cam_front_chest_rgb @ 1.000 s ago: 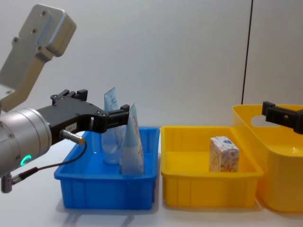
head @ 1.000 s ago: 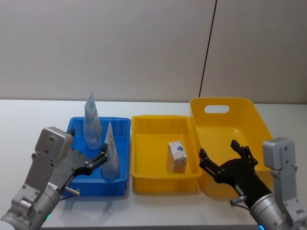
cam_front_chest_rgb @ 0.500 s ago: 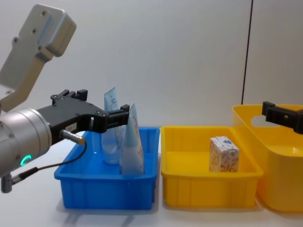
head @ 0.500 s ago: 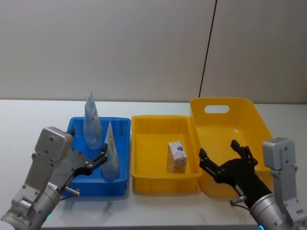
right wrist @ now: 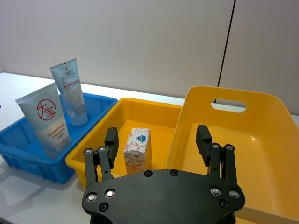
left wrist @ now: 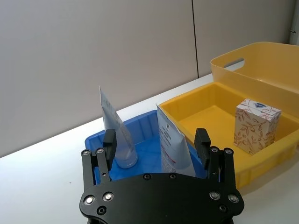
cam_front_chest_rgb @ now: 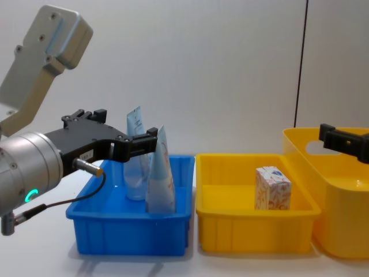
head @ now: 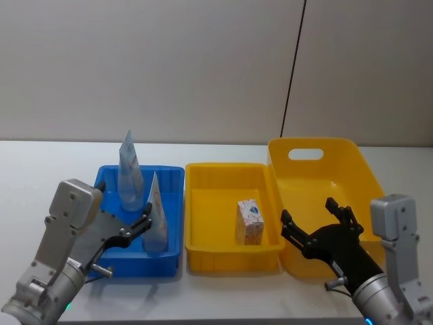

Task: Bimanual collaborative sorting of washing and personal care products

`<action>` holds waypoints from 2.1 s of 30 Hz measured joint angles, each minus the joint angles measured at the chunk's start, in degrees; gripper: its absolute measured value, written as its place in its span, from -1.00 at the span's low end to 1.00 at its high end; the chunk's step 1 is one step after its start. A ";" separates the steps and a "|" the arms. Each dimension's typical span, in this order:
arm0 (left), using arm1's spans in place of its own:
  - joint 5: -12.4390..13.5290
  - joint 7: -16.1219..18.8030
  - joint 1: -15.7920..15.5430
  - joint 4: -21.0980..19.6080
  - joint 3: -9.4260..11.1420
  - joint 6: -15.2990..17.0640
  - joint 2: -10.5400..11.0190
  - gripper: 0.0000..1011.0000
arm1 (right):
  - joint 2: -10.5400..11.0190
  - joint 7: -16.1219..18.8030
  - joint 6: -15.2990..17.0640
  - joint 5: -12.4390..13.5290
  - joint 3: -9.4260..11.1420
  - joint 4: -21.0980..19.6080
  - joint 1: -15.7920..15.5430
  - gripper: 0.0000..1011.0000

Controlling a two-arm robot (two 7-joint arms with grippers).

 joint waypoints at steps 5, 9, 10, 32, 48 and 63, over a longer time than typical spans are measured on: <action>0.00 0.00 0.00 0.00 0.00 0.00 0.00 0.98 | 0.00 0.00 0.00 0.00 0.00 0.00 0.00 0.99; 0.00 0.00 0.00 0.00 0.00 0.00 0.00 0.98 | 0.00 0.00 0.00 0.00 0.00 0.00 0.00 0.99; 0.00 0.00 0.00 0.00 0.00 0.00 0.00 0.98 | 0.00 0.00 0.00 0.00 0.00 0.00 0.00 0.99; 0.00 0.00 0.00 0.00 0.00 0.00 0.00 0.98 | 0.00 0.00 0.00 0.00 0.00 0.00 0.00 0.99; 0.00 0.00 0.00 0.00 0.00 0.00 0.00 0.98 | 0.00 0.00 0.00 0.00 0.00 0.00 0.00 0.99; 0.00 0.00 0.00 0.00 0.00 0.00 0.00 0.98 | 0.00 0.00 0.00 0.00 0.00 0.00 0.00 0.99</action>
